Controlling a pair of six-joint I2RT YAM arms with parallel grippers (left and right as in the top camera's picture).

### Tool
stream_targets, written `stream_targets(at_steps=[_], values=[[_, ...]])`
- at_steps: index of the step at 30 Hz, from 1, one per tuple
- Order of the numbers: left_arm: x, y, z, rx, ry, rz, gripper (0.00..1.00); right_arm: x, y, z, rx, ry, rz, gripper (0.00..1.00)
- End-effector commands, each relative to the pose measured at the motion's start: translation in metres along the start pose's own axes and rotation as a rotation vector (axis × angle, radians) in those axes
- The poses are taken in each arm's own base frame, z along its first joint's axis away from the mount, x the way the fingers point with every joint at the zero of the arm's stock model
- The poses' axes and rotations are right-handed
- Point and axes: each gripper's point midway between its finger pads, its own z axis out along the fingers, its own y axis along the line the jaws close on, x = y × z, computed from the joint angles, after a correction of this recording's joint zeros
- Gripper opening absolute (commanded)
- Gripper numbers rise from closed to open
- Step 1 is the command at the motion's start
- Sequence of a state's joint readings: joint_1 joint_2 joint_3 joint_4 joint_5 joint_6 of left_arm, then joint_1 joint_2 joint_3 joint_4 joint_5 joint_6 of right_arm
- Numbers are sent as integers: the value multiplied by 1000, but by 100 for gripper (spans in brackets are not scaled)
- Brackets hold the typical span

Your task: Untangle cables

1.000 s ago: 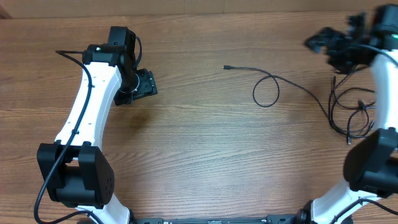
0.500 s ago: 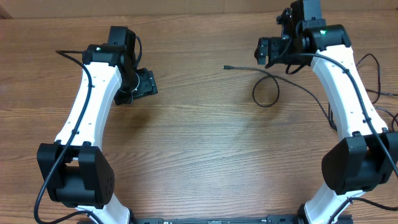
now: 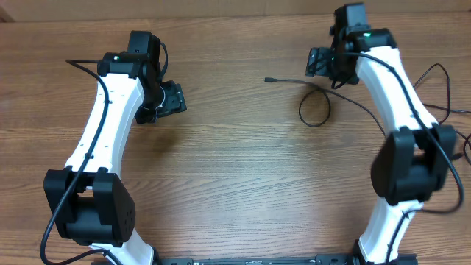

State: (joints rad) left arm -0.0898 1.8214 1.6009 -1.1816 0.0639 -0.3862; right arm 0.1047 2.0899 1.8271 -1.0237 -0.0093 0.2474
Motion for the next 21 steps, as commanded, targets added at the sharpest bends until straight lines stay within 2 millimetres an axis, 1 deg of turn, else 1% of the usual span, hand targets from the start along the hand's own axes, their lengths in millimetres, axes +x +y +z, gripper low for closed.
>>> stream_targets(at_steps=[1,5,8,11,16,19,21], values=[[-3,-4,-7,17,-20,1,74,5,-7,30,39,45,104,85],[-3,-4,-7,17,-20,1,74,14,-11,54,58,89,124,85],[-3,-4,-7,17,-20,1,74,19,-18,67,96,109,150,84],[-3,-4,-7,17,-20,1,74,23,-23,76,128,121,181,84],[-3,-5,-7,23,-18,1,74,32,-30,86,164,144,199,84],[-3,-6,-7,24,-18,1,74,42,-41,91,219,155,238,84],[-2,-5,-7,23,-17,1,74,50,-45,94,235,172,244,83]])
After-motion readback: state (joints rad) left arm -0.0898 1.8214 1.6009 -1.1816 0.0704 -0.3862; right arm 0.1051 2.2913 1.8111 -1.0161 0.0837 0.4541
